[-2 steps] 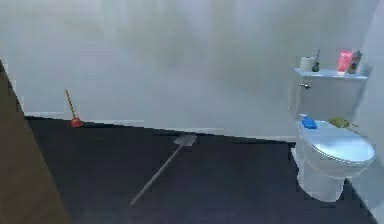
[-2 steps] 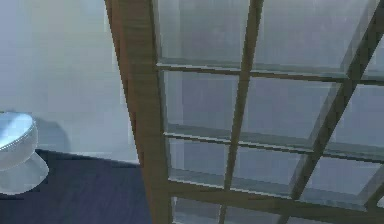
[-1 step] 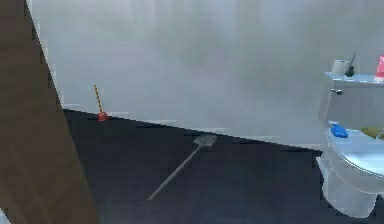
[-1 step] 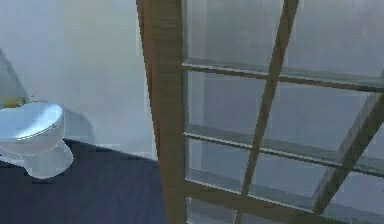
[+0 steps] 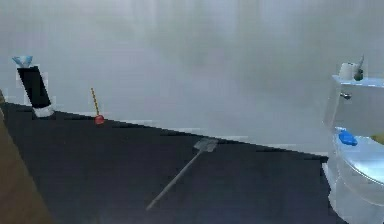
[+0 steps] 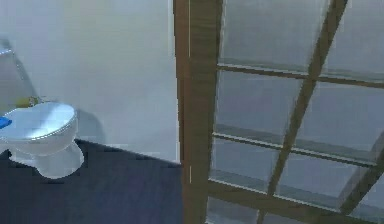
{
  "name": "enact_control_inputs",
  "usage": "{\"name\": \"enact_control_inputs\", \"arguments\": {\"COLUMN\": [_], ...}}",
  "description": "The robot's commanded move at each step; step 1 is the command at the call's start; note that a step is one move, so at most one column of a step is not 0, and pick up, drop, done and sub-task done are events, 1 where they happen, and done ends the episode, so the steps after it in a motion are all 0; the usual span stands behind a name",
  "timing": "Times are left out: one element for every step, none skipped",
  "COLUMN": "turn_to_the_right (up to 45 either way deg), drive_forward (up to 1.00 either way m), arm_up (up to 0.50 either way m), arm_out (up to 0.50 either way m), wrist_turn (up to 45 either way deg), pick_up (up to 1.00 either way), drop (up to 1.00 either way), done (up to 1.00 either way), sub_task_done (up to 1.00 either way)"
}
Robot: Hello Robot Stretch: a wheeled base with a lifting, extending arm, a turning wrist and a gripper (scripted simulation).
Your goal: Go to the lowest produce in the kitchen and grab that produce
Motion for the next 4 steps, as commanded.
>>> {"name": "enact_control_inputs", "arguments": {"turn_to_the_right": [15.0, 0.0, 0.0, -45.0], "drive_forward": [0.0, 0.45, 0.3, 0.0], "arm_up": [0.0, 0.0, 0.0, 0.0], "arm_out": [0.0, 0.0, 0.0, 0.0], "wrist_turn": [0.0, 0.0, 0.0, 0.0], "pick_up": [0.0, 0.0, 0.0, 0.0], "drop": [0.0, 0.0, 0.0, 0.0], "done": [0.0, 0.0, 0.0, 0.0], "sub_task_done": [0.0, 0.0, 0.0, 0.0]}}
